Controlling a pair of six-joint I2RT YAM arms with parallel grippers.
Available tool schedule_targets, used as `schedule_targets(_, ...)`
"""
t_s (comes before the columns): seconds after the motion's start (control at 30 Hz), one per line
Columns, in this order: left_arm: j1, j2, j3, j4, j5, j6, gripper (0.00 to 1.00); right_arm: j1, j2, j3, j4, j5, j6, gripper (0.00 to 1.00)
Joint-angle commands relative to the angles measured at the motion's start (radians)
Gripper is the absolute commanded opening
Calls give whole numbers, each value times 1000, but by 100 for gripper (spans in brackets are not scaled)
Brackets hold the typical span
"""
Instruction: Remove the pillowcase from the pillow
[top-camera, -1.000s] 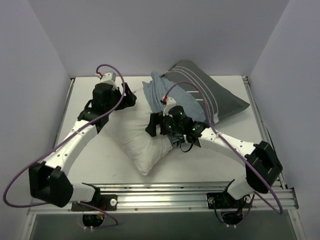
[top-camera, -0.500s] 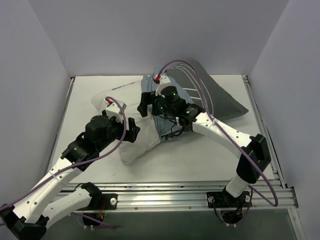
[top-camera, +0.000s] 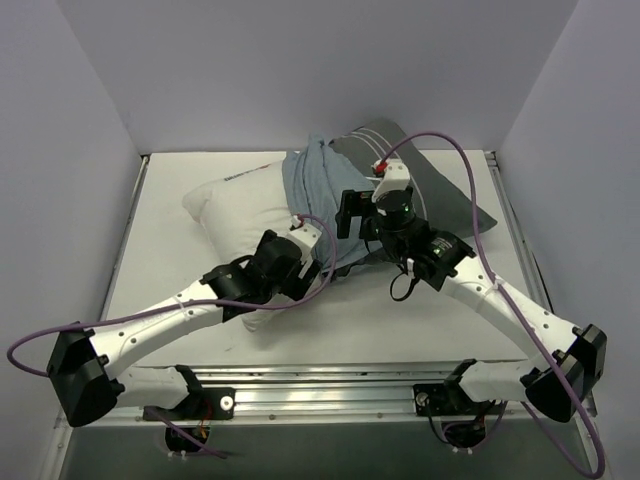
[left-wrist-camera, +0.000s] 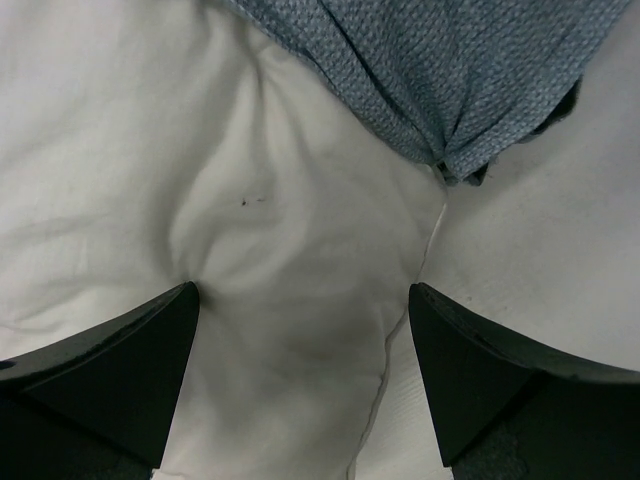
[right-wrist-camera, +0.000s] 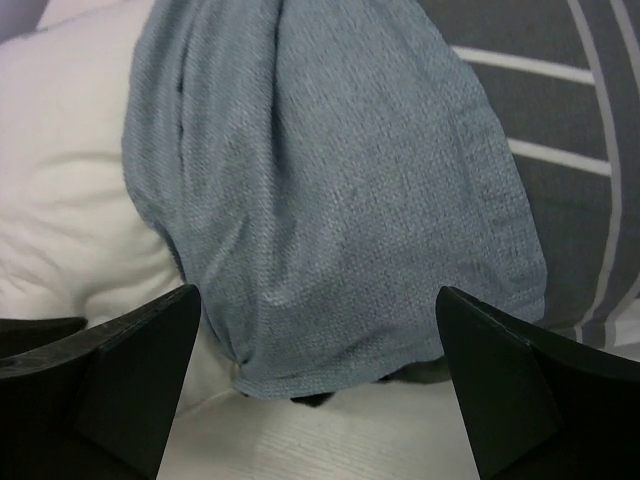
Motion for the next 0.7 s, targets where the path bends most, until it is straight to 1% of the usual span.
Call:
schedule_targets(0.0, -2, 36, 0, 74, -52, -24, 94, -3, -29, -69, 3, 38, 30, 100)
schedule_targets(0.03, -2, 64, -9, 80, -64, -40, 94, -4, -30, -98, 12, 25, 33, 100)
schedule_targets(0.07, -1, 75, -19, 82, -88, -98, 94, -4, -28, -110, 31, -4, 37, 100)
schedule_targets(0.1, 3, 93, -43, 90, -105, -121, 94, -4, -27, -119, 40, -18, 45, 100)
schedule_targets(0.2, 15, 110, -83, 116, -116, -202, 94, -3, -8, -147, 69, -41, 62, 99)
schedule_targets(0.23, 16, 118, -107, 126, -112, -215, 96, -1, -2, -152, 74, -42, 70, 100)
schedule_targets(0.27, 19, 122, -117, 133, -112, -241, 100, -1, 9, -159, 84, -44, 73, 99)
schedule_targets(0.3, 22, 131, -126, 146, -107, -250, 94, -1, 15, -164, 87, -51, 73, 100)
schedule_targets(0.33, 26, 134, -141, 156, -99, -258, 91, -1, 21, -167, 87, -61, 71, 100)
schedule_targets(0.4, 41, 138, -160, 191, -78, -275, 66, 5, 44, -167, 121, -77, 71, 99)
schedule_targets(0.43, 47, 136, -169, 206, -66, -278, 55, 8, 52, -168, 124, -78, 73, 100)
schedule_targets(0.47, 52, 134, -184, 217, -54, -279, 33, 13, 65, -168, 130, -76, 77, 100)
schedule_targets(0.5, 61, 133, -186, 231, -40, -279, 24, 23, 72, -168, 130, -73, 80, 100)
schedule_targets(0.6, 67, 119, -181, 225, -29, -275, 3, 45, 96, -167, 126, -41, 91, 100)
schedule_targets(0.67, 67, 107, -177, 220, -20, -275, 2, 73, 122, -165, 120, -4, 94, 100)
